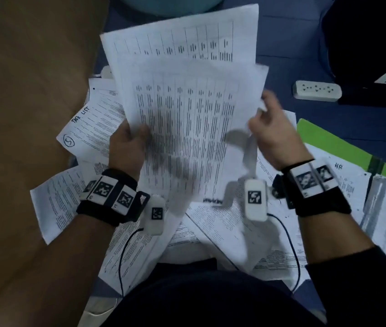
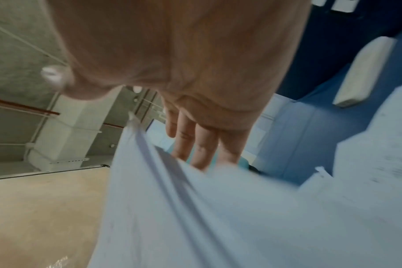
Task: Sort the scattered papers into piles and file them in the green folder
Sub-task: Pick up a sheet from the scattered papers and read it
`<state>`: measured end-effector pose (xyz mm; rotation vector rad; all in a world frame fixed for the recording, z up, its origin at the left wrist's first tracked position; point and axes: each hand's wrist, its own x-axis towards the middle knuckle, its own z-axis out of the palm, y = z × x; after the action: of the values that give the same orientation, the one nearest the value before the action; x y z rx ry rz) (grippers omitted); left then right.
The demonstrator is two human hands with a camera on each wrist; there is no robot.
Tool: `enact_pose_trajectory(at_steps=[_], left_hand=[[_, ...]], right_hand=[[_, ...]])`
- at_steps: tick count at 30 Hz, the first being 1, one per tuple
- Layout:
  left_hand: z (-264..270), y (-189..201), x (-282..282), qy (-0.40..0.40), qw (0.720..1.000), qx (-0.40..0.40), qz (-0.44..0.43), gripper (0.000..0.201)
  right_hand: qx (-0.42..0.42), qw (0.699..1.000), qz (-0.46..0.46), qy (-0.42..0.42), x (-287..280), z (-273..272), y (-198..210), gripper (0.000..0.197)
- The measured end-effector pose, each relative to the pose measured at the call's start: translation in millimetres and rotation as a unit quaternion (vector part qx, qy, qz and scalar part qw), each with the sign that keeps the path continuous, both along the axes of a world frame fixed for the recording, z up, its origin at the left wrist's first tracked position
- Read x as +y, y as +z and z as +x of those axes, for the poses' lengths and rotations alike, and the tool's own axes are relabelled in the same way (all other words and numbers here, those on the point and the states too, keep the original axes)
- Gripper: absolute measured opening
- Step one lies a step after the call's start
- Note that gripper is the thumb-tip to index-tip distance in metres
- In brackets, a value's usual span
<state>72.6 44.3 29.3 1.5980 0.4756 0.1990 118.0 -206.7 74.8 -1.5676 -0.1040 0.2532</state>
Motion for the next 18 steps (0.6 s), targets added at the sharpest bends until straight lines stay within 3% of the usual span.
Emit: enact_pose_trajectory(at_steps=[2, 4, 7, 10, 16, 18], left_hand=[[0, 8, -3, -0.001, 1.000, -0.025, 0.017, 0.015], [-3, 18, -11, -0.013, 0.998, -0.065, 0.021, 0.014], [-13, 34, -21, -0.032, 0.992, -0.119, 0.008, 0.016], [-30, 39, -27, -0.036, 0.989, -0.134, 0.046, 0.018], [-68, 4, -38, -0.064, 0.996, -0.036, 0.045, 0.028], [-76, -1, -45, -0.065, 0.995, -0.013, 0.069, 0.022]], right_hand=[[0.001, 0.998, -0.061, 0.006, 5, -14, -11, 0.047], [-0.021, 0.995, -0.074, -0.067, 10, -22, -5, 0.032], [-0.109, 0.983, -0.057, -0.136, 7, -26, 16, 0.027], [-0.167, 0.976, -0.043, -0.135, 0, -43, 24, 0.030], [-0.023, 0.979, -0.145, -0.144, -9, -88, -40, 0.032], [0.003, 0.974, -0.172, -0.145, -7, -98, -53, 0.030]])
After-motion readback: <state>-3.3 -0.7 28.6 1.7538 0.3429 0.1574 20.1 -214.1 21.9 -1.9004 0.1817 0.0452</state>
